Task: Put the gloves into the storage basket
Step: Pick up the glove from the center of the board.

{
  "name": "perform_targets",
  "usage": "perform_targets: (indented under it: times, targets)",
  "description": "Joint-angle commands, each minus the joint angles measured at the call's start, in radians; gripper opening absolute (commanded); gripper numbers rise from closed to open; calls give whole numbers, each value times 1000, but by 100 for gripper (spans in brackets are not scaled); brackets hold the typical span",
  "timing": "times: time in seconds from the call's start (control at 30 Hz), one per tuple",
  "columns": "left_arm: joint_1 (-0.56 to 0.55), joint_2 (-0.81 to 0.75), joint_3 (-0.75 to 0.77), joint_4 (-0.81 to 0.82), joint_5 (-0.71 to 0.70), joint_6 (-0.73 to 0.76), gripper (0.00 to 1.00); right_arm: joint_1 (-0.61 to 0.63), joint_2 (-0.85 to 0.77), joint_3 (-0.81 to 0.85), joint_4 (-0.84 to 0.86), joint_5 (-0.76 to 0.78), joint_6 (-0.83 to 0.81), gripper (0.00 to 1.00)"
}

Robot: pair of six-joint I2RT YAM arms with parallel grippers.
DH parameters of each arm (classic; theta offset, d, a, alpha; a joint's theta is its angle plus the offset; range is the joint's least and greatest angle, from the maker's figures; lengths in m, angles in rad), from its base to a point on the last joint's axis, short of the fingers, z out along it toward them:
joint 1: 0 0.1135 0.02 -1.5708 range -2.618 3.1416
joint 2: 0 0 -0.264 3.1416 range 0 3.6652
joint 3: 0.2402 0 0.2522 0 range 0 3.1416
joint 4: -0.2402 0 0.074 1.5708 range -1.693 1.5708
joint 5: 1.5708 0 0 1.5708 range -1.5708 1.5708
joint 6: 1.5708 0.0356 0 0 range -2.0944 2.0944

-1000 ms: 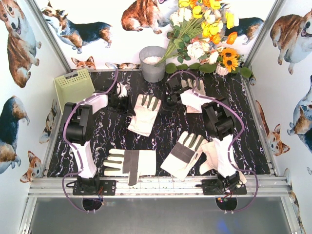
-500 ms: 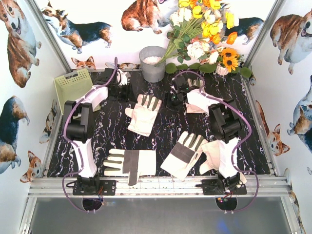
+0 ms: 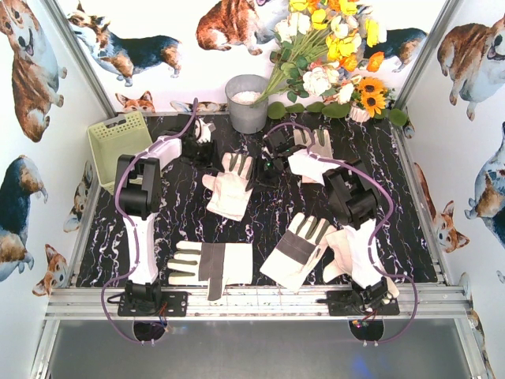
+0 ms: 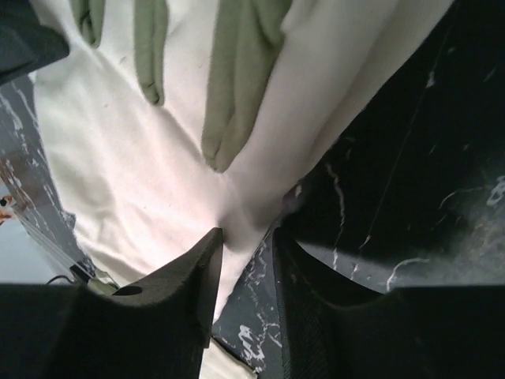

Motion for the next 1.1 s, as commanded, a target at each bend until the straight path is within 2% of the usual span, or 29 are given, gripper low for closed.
perform_targets:
  times: [0.0, 0.27, 0.47, 0.57, 0.8, 0.93, 1.07]
  targets:
    - [-3, 19, 17, -24, 21, 30, 28, -5, 33, 67, -10, 14, -15, 31]
    - [-3, -35, -80, -35, 19, 29, 22, -18, 77, 128, -58, 55, -61, 25]
    - [-3, -158, -254, 50, 31, -36, 22, -42, 97, 177, -72, 51, -82, 25]
    - [-3, -205, -307, 75, 32, -60, 24, -54, 87, 185, -81, 28, -109, 29]
    - [-3, -235, -342, 84, 10, -84, 33, -96, 12, 99, -52, -133, -163, 46]
    - [-3, -265, -390, 130, 26, -117, 37, -100, 10, 77, -58, -192, -178, 51]
    - [-3, -250, -427, 172, 41, -130, 36, -100, 41, 79, -49, -207, -167, 52]
